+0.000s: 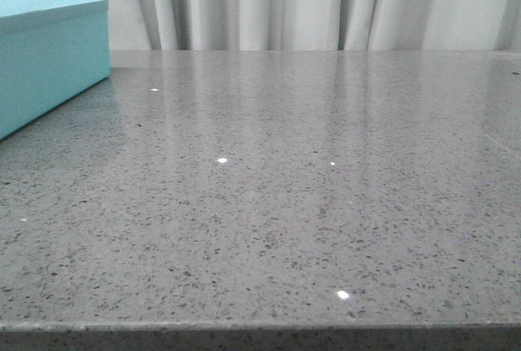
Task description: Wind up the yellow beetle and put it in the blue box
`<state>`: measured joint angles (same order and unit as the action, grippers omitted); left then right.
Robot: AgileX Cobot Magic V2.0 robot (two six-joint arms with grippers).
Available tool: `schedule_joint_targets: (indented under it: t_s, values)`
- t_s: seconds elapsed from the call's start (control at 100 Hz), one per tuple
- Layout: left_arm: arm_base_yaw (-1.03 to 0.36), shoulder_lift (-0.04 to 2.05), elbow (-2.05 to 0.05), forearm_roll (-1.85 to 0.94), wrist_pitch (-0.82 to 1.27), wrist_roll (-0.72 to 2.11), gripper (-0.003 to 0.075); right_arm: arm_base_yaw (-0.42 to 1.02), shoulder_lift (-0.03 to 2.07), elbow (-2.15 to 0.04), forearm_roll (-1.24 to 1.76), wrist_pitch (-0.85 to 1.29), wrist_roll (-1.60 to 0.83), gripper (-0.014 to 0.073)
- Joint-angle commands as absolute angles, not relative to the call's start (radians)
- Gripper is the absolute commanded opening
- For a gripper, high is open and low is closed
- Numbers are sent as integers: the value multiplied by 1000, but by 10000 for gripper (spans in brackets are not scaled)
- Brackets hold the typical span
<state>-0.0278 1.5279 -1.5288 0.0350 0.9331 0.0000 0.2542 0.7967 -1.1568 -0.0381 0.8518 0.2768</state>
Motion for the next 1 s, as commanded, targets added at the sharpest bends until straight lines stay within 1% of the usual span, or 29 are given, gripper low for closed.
schedule_joint_targets:
  t_s: [0.0,0.1,0.17,0.24,0.43,0.52,0.62,0.71,0.89,0.99]
  values:
    - [-25,1421,-1556,19,877,-13,388,254,749,-1125,-64,746,265,476]
    - [-25,1344,-1541,17,868,-13,338,254,700,-1059,-69,705,265,468]
    - [-25,1284,-1513,17,855,-13,293,254,666,-1015,-83,681,265,430]
    - [-25,1222,-1473,15,842,-13,241,254,633,-976,-95,667,265,359]
    - [-25,1046,-1316,6,770,-13,107,254,547,-909,-93,673,266,125]
    - [-25,958,-1221,6,763,-13,52,253,498,-887,-97,669,266,38]
    - [-25,859,-1094,6,733,-13,3,253,451,-863,-97,659,266,-29]
    - [-25,761,-992,6,697,-13,-20,253,415,-843,-100,643,265,-58]
    - [-25,567,-796,0,666,-13,-20,253,344,-796,-124,607,265,-59]
    - [-25,477,-703,0,650,-13,-20,253,307,-748,-146,547,265,-59]
